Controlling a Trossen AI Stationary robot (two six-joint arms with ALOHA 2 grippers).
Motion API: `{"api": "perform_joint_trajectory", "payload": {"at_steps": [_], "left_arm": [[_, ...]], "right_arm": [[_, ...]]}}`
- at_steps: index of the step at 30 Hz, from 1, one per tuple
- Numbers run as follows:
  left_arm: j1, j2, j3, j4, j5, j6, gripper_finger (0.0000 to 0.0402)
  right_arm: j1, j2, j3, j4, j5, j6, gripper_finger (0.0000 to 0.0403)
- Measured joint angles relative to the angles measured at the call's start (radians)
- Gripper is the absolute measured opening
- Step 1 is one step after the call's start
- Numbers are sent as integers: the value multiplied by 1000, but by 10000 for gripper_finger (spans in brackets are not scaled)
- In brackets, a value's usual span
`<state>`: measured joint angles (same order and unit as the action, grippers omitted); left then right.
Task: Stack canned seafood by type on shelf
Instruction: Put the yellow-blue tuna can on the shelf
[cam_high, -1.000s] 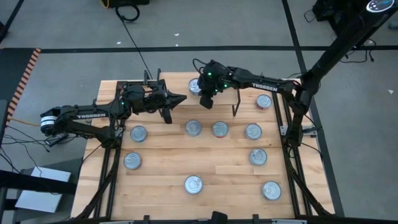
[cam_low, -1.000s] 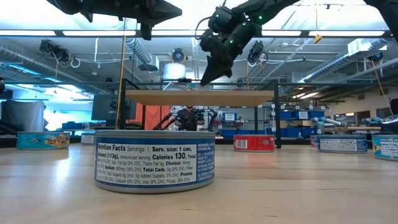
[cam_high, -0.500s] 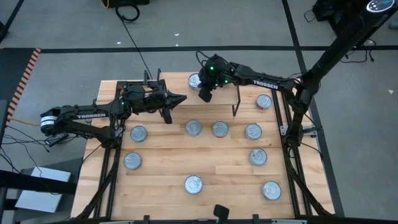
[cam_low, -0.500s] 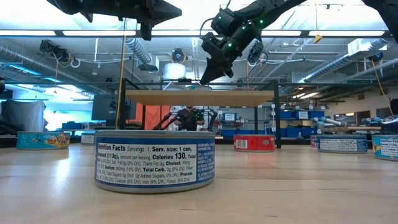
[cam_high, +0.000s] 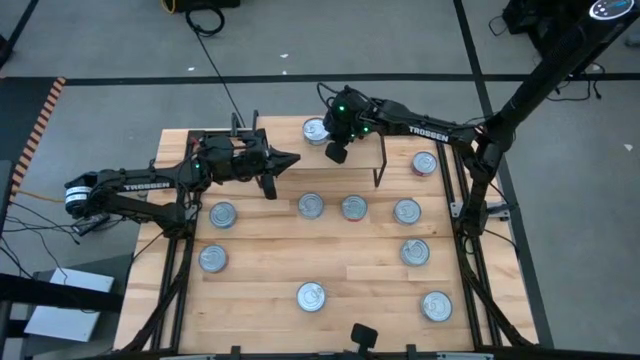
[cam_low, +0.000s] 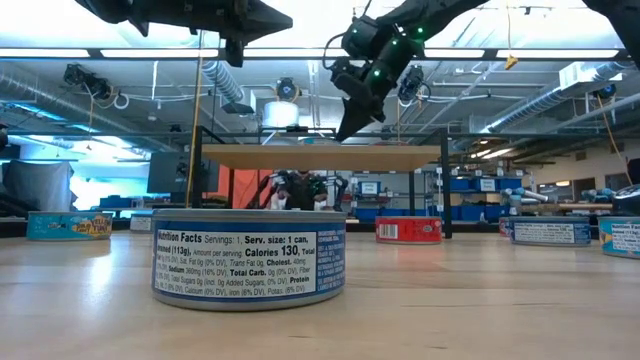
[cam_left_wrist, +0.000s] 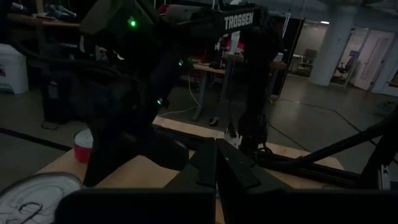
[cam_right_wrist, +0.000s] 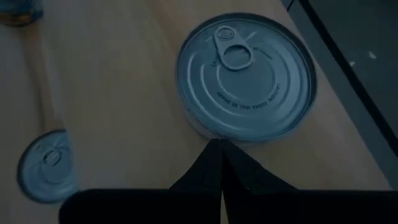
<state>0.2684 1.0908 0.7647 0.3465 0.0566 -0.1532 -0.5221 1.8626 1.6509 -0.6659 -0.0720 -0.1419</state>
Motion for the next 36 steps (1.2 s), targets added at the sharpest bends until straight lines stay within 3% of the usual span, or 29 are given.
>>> {"api": "perform_joint_trajectory", "payload": {"at_steps": [14, 22, 36], "left_arm": [[0, 0, 0, -3, 0, -1, 5], [0, 0, 0, -6, 0, -8, 5], [0, 0, 0, -6, 0, -8, 5]], "right_arm": [[-23, 0, -11, 82, -40, 4, 7], [-59, 0, 0, 76, 15, 15, 7], [-62, 1, -32, 152, -59, 65, 7]]}}
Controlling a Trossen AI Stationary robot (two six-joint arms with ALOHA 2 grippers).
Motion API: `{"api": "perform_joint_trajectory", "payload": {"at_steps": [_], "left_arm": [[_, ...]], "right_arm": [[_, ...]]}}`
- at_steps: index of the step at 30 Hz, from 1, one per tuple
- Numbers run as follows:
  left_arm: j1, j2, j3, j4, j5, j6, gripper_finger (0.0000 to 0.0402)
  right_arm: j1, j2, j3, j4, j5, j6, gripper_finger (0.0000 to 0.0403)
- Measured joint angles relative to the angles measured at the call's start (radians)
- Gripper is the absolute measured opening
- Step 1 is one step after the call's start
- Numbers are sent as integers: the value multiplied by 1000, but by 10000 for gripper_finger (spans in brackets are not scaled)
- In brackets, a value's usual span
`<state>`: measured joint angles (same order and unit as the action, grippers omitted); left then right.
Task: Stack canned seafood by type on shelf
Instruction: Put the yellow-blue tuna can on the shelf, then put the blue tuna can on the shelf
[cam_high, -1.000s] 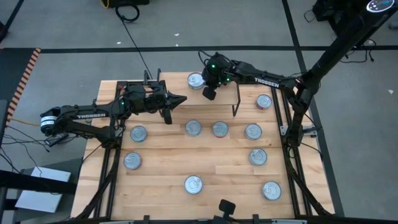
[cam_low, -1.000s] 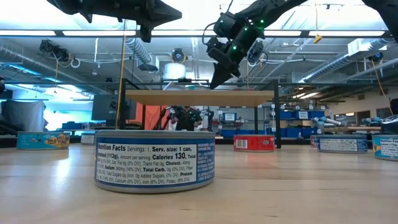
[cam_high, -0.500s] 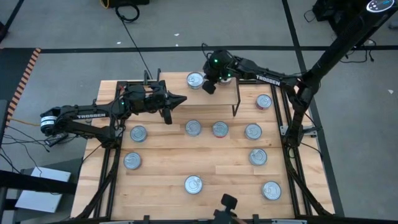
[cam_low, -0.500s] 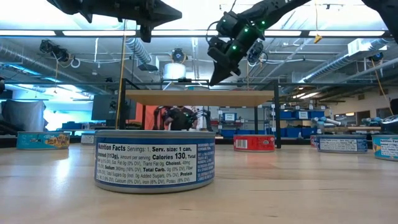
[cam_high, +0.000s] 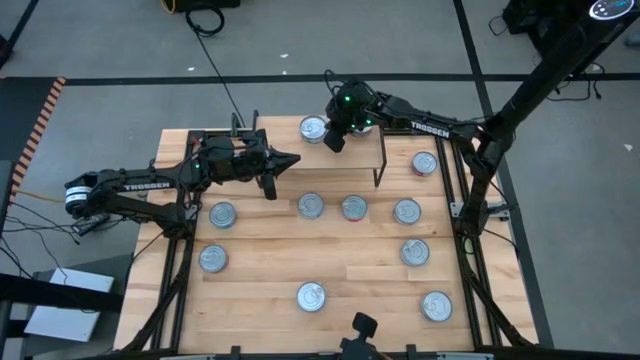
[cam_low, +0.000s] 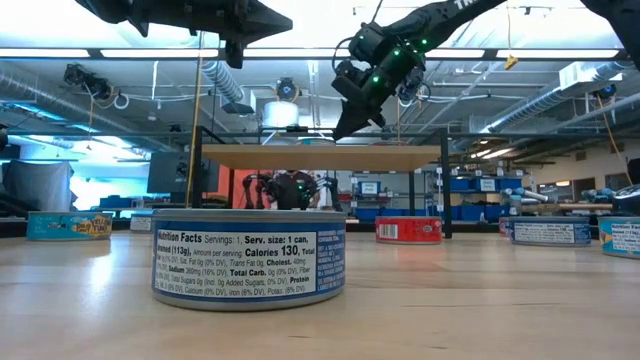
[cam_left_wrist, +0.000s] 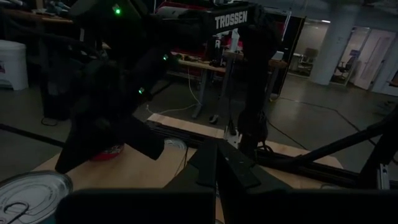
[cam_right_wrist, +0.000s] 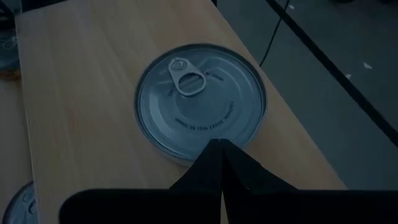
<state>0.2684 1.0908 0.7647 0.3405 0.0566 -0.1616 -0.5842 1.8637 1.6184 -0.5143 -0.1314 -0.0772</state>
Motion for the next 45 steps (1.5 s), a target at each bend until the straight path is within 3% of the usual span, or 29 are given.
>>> {"api": "perform_joint_trajectory", "payload": {"at_steps": [8, 13, 23, 31, 39, 45], "left_arm": [[0, 0, 0, -4, 0, 0, 5], [0, 0, 0, -4, 0, 0, 5], [0, 0, 0, -22, 4, 1, 5], [0, 0, 0, -26, 96, -49, 5], [0, 0, 0, -21, 158, -53, 5], [0, 0, 0, -18, 154, 3, 5]], "right_arm": [[0, 0, 3, 16, -2, 15, 8], [16, -27, 65, -70, -34, 17, 7], [174, -156, 82, -168, -54, 109, 5], [326, -165, 73, -195, -53, 248, 2], [451, -230, -87, -190, 5, 350, 1], [507, -427, -324, -164, 7, 429, 0]]}}
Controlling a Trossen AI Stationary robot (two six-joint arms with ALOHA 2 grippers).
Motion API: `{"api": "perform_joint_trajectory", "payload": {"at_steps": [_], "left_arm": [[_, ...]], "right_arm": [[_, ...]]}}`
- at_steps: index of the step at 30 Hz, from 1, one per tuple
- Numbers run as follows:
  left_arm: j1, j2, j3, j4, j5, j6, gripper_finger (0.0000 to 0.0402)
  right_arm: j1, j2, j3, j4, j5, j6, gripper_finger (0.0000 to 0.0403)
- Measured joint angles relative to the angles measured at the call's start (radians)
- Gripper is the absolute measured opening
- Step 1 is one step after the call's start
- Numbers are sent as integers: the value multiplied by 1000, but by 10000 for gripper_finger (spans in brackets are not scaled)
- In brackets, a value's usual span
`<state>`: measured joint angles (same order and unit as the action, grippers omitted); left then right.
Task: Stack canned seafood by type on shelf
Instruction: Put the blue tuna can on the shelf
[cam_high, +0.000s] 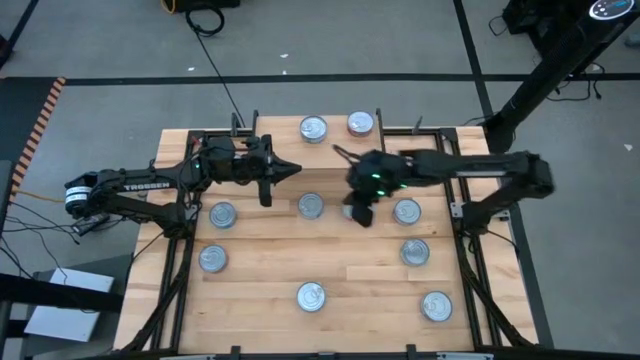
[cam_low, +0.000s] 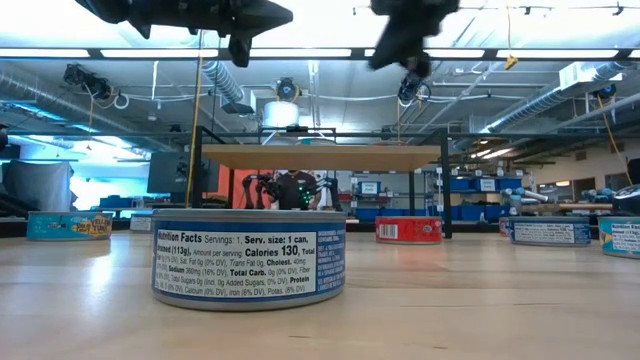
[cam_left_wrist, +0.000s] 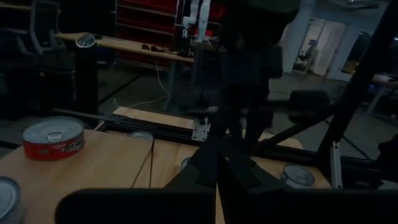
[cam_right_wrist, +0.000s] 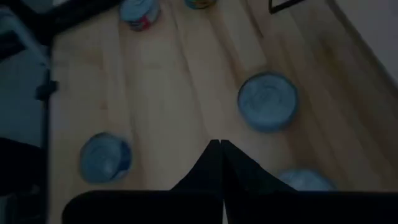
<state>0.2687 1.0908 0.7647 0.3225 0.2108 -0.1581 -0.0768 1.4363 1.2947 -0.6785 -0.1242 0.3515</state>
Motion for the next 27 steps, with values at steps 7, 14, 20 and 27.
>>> {"api": "perform_joint_trajectory", "payload": {"at_steps": [7, 14, 20, 27], "left_arm": [[0, 2, 0, -5, -35, -2, 5], [0, 14, 0, -5, -88, -2, 5], [0, 15, 0, -8, -90, -1, 5], [0, 15, 0, -8, -80, 16, 5]], "right_arm": [[70, -304, -205, -36, 12, 137, 0], [190, -465, -359, -162, 104, 343, 2], [292, -442, -459, -193, 266, 452, 16], [318, -307, -492, -267, 408, 441, 65]]}}
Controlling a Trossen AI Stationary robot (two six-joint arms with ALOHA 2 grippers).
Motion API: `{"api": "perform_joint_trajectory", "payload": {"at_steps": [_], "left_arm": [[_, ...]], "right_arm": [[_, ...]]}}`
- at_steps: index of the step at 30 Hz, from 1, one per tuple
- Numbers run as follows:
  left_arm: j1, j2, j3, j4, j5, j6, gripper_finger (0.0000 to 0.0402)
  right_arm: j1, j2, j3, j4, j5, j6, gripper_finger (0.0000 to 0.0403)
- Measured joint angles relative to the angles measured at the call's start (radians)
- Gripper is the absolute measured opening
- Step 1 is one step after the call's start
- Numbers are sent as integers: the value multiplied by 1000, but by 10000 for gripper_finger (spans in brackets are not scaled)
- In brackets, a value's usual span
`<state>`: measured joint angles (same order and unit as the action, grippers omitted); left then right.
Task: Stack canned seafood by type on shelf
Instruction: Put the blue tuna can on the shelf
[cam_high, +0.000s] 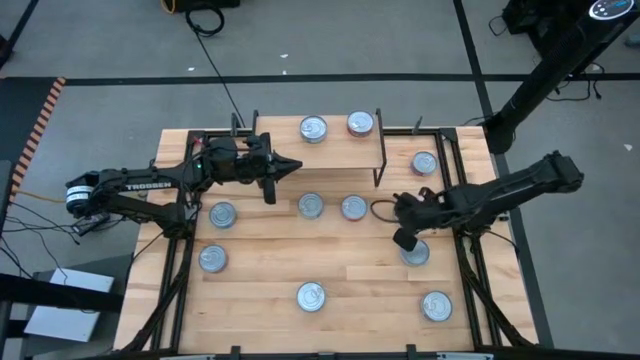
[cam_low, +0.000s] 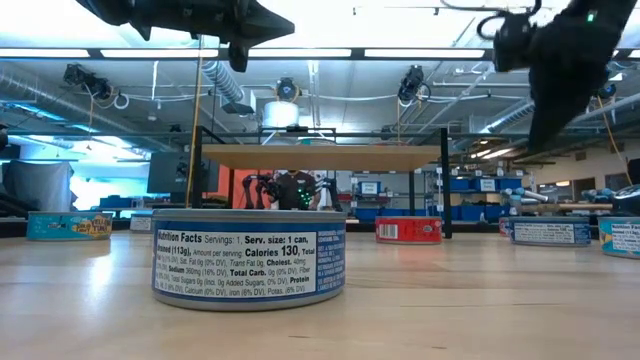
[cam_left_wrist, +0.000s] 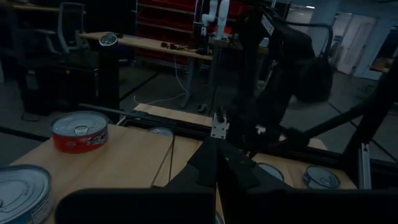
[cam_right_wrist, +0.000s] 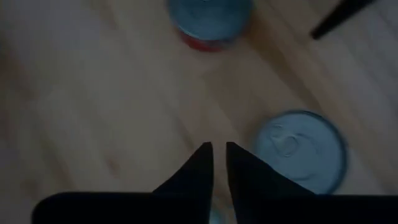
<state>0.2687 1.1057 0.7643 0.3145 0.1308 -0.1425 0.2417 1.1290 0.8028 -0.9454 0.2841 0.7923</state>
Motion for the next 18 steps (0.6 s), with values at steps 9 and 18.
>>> {"api": "perform_joint_trajectory", "payload": {"at_steps": [9, 18], "left_arm": [[0, 0, 0, 0, 3, 12, 5], [0, 0, 0, -3, 4, 13, 5]], "right_arm": [[-33, 202, 0, -44, 35, -69, 124], [-156, 294, -63, 37, -37, -93, 131]]}}
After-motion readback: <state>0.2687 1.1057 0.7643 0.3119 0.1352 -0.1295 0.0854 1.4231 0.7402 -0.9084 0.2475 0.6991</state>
